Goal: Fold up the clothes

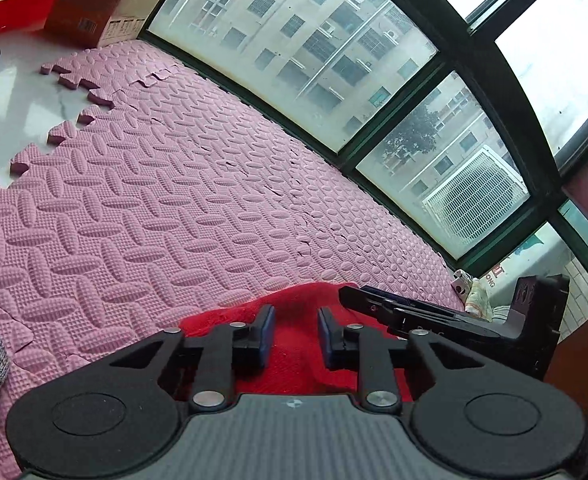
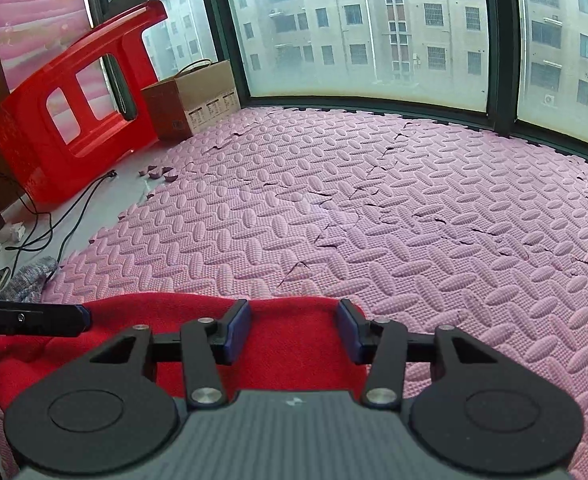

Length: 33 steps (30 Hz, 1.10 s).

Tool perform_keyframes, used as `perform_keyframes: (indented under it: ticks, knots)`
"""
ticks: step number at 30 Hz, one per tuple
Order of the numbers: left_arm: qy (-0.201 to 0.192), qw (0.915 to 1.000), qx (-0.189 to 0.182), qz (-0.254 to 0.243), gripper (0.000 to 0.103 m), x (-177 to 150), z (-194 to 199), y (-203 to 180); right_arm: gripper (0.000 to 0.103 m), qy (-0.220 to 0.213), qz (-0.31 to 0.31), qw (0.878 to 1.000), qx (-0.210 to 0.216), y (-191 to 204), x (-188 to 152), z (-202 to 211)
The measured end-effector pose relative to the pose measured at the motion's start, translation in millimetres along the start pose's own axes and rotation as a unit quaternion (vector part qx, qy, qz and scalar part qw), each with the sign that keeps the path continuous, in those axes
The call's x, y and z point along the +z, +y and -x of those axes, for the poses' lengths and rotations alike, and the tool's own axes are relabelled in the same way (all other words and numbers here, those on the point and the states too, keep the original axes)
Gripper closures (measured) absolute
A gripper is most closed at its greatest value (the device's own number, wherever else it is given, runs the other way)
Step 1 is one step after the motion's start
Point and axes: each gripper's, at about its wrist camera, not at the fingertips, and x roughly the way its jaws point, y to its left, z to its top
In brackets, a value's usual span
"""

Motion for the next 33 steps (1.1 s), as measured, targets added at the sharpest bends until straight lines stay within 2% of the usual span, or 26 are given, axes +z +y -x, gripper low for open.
perform_keyframes:
  ticks: [3, 5, 11, 15, 17, 21, 24, 29, 33]
  knots:
    - [-0.003, 0.9997, -0.009, 0.023, 0.084, -1, 2, 7, 0.054, -0.006, 0.006, 1.000, -0.003, 5, 0, 8]
    - [-0.005, 0.9998, -0.007, 0.018, 0.084, -2, 3, 5, 0.053, -0.012, 0.006, 1.000, 0.005, 11, 0, 17]
    - [-0.004, 0.9999, -0.004, 0.014, 0.080, -1, 3, 0, 0.054, -0.003, 0.011, 0.996, 0.091, 45, -9, 41]
    - [-0.002, 0.9999, -0.010, 0.001, 0.060, 0, 2, -8, 0.054, -0.002, -0.001, 0.991, 0.130, 64, -14, 48]
    - [0.000, 0.9999, -0.009, -0.007, 0.054, 1, 1, -13, 0.054, -0.003, 0.001, 0.990, 0.139, 73, -17, 50]
    - [0.006, 0.9999, -0.012, -0.009, 0.047, 3, -1, -15, 0.056, -0.007, -0.002, 0.989, 0.149, 81, -24, 53]
    - [0.010, 0.9998, -0.020, 0.000, 0.047, 4, -2, -12, 0.059, -0.007, -0.013, 0.988, 0.153, 83, -29, 52]
    - [0.011, 0.9989, -0.034, 0.029, 0.047, 5, -2, -1, 0.063, -0.012, 0.002, 0.989, 0.148, 90, -38, 50]
    - [0.009, 0.9990, -0.032, 0.030, 0.048, 3, -3, 1, 0.067, -0.020, 0.081, 0.990, 0.111, 112, -55, 46]
